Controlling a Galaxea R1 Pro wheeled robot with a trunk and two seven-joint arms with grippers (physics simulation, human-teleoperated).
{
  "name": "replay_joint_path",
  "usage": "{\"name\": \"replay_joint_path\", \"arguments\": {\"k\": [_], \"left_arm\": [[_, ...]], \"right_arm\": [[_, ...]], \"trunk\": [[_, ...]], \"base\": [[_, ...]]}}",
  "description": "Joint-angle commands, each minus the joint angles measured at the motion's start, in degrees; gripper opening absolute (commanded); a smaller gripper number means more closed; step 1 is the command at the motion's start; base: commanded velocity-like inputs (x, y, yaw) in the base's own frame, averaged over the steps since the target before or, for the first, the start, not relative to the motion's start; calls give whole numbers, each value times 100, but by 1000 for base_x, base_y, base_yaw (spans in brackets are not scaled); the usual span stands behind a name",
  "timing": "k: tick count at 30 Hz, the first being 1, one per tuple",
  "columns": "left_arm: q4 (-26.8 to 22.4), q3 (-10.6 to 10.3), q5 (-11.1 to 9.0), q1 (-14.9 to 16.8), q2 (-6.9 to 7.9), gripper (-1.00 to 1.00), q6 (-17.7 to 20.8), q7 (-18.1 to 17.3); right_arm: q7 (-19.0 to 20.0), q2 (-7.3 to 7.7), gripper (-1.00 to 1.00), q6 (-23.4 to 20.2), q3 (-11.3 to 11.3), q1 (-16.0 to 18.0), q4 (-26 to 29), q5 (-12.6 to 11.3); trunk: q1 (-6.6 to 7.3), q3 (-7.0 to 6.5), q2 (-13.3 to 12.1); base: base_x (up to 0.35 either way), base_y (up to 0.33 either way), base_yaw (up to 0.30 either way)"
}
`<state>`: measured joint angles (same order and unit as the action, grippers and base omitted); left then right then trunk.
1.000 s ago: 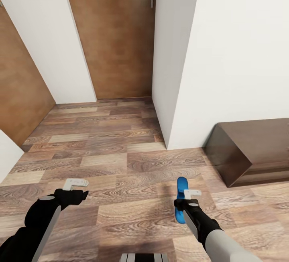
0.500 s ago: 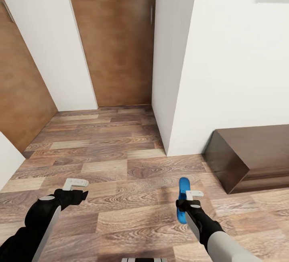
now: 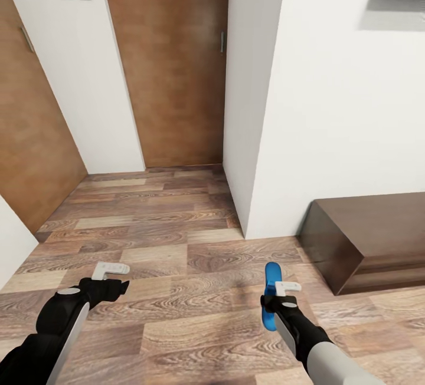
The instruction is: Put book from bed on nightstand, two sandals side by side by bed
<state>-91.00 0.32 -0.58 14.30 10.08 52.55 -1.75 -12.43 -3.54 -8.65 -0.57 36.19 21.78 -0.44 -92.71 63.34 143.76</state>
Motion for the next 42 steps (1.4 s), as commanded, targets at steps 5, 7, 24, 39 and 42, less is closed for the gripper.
{"name": "replay_joint_path", "arguments": {"k": [5,7,24,39,42], "left_arm": [[-5,4,-3,3,3,100,25,-18],[-5,4,-3,3,3,100,26,-18],[4,-2,-3,3,3,100,18,-18],[4,-5,2,-1,3,100,11,-10],[4,-5,4,0,3,100,10,-10]], "right_arm": [[-23,3,-100,-32,-5,-5,11,-17],[-21,2,-100,-32,-5,-6,11,-17],[14,11,-100,85,-5,-77,2,14],[35,11,-100,161,-5,-120,-6,16],[37,11,-100,161,-5,-121,-7,17]], "trunk": [[14,-106,-5],[19,-151,-8],[63,-527,-30],[101,-860,-50],[149,-918,-133]], "base": [[0,0,0],[0,0,0],[0,0,0],[0,0,0],[0,0,0]]}}
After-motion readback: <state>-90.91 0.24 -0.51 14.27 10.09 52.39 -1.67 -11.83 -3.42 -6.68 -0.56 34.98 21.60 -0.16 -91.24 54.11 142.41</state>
